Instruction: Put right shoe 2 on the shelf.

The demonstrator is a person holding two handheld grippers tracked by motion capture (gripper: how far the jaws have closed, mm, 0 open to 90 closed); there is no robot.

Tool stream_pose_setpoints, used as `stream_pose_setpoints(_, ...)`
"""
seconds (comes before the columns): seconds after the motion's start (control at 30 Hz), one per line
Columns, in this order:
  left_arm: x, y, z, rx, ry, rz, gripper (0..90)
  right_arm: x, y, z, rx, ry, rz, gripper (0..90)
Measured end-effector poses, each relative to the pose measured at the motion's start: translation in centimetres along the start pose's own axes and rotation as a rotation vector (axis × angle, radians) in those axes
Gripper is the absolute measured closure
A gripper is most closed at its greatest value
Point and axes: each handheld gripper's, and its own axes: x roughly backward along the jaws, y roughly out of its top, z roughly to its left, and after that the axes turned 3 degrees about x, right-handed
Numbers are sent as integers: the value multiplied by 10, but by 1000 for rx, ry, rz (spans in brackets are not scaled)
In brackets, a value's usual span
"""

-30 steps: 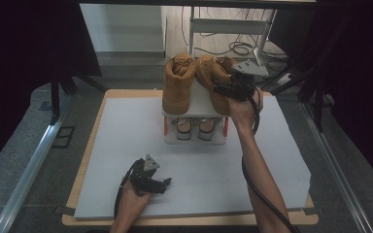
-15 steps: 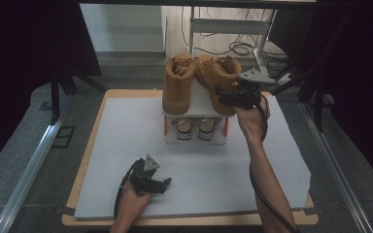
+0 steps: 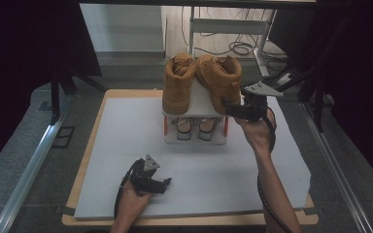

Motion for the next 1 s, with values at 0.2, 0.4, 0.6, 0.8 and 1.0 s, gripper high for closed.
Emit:
stream_pose_setpoints(0.2,0,0,0,-1,0,2,108,13,-5,1,21,9,-8,377)
stream_pose_setpoints(0.4,0,0,0,1,0,2,107,30,-14,-9,-10,43,-14,628)
stream_pose_setpoints(0.6,0,0,0,4,-1,2,107,38,-27,-16,10,11,7,821)
stream_pose_setpoints(0.8,0,0,0,5,-1,3,107,38,-37,-21,1,7,23,898)
stream_pose_setpoints(1.0,0,0,0,0,-1,3,107,31,-41,-21,-5,28,36,898)
